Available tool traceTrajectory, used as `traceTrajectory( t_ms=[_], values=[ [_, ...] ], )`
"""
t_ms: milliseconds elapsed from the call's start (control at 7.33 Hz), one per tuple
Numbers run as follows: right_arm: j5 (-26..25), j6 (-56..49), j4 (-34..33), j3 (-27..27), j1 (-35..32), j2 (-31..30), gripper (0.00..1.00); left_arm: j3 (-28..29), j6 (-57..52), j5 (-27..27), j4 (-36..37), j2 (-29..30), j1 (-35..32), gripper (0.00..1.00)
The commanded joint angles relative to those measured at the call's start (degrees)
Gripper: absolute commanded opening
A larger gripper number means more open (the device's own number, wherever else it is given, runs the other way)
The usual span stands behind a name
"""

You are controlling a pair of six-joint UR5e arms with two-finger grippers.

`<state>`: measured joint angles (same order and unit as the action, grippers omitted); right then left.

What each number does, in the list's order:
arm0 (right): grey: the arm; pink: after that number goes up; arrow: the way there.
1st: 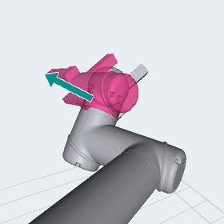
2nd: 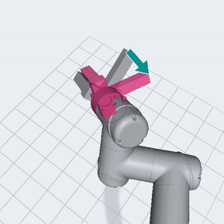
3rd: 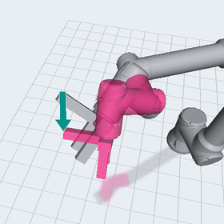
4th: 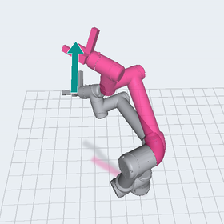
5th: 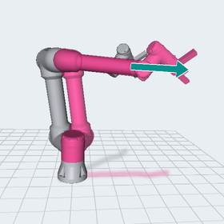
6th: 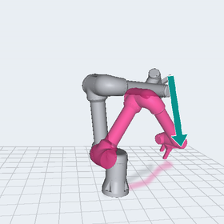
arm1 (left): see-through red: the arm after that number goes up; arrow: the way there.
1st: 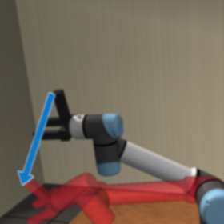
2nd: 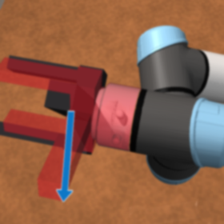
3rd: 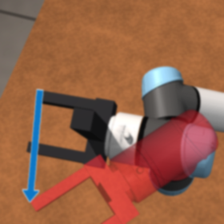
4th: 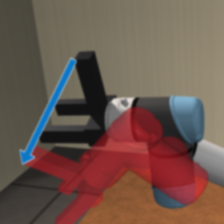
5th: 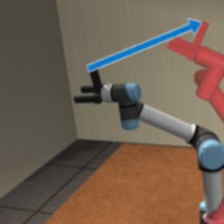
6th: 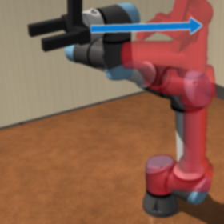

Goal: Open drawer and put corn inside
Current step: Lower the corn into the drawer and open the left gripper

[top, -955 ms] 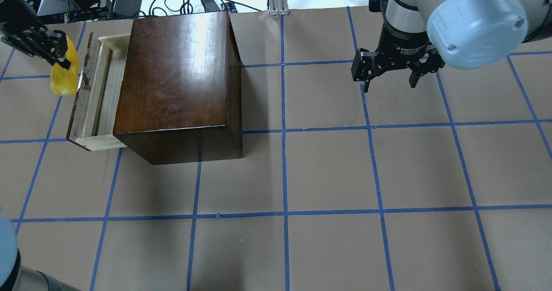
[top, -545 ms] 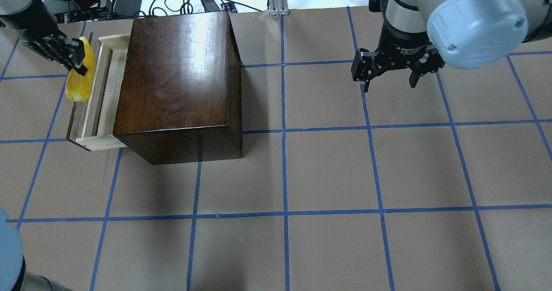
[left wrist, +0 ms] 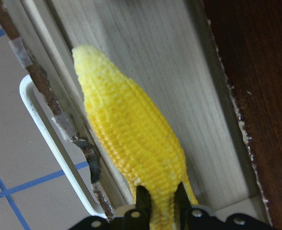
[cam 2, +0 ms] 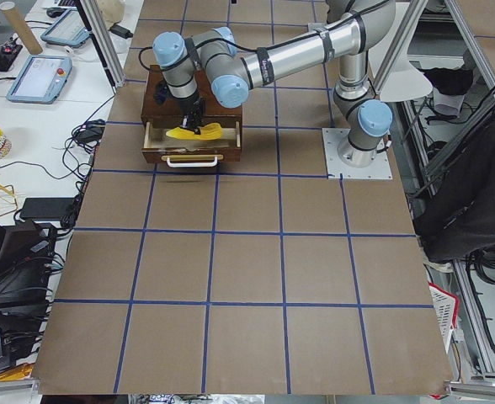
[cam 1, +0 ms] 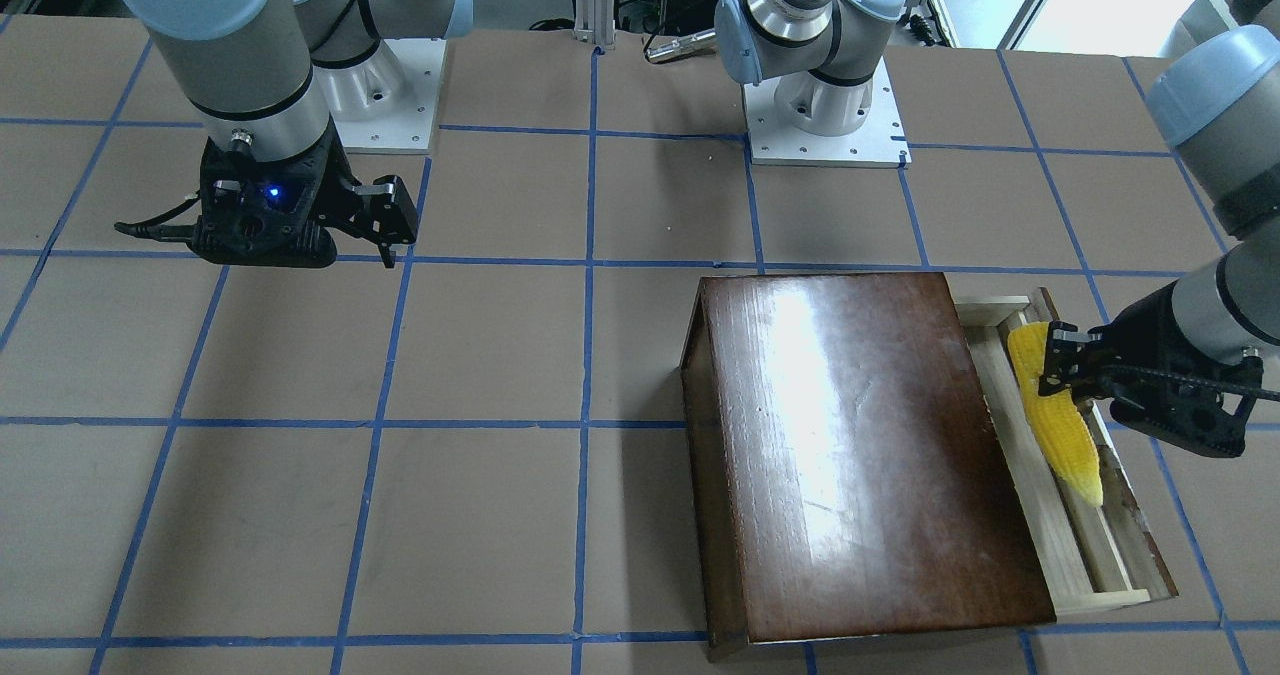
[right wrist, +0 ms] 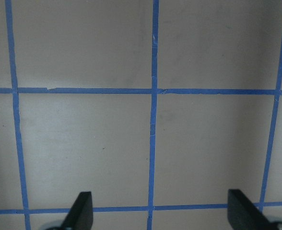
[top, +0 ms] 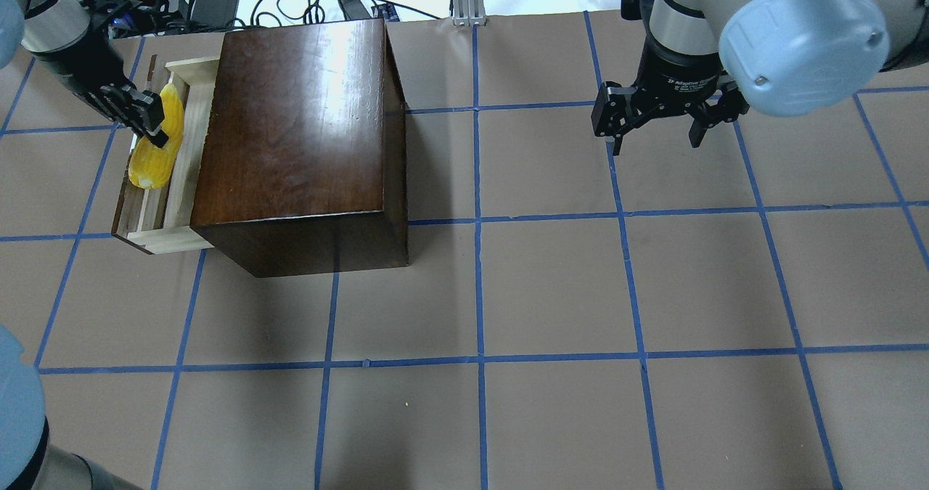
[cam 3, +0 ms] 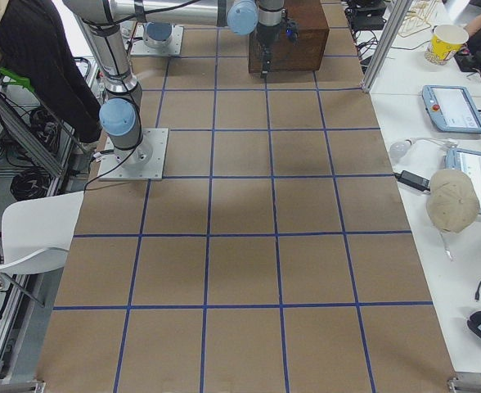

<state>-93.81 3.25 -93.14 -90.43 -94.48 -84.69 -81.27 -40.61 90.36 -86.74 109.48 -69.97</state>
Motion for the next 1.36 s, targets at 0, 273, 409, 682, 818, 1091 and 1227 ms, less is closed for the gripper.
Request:
traceTrajectory(
  t_ms=[0, 273, 409, 682, 818, 1091, 1227],
  values=[
    [-0.06, 0.00, 0.06, -0.01, 0.00, -0.04, 1.00, -0.12, 0.44, 0.08, -0.01, -0.23, 0.00, 0.91],
    [-0.06, 0.00, -0.03, -0.01, 0.00, 0.05, 1.00, 0.23, 0.71, 0.16, -0.18, -0.75, 0.00, 0.92],
    [-0.06, 0.00, -0.03, -0.01, 0.00, -0.04, 1.00, 0.58, 0.80, -0.01, -0.44, -1.71, 0.00, 0.92],
    [-0.06, 0.00, 0.06, -0.01, 0.00, -0.04, 1.00, 1.89, 1.76, -0.27, -2.80, -3.47, 0.01, 0.92],
    [-0.06, 0.00, 0.06, -0.01, 0.00, -0.04, 1.00, 3.30, 4.37, -0.28, -6.04, -4.70, -0.95, 0.92],
    [-0.06, 0.00, 0.06, -0.01, 0.00, -0.04, 1.00, 3.84, 9.47, -0.19, -6.69, -7.33, -6.12, 0.92],
    [0.03, 0.00, 0.06, -0.01, 0.00, -0.04, 1.00, 3.75, 17.85, -0.19, -6.69, -8.30, -9.72, 0.92]
  ],
)
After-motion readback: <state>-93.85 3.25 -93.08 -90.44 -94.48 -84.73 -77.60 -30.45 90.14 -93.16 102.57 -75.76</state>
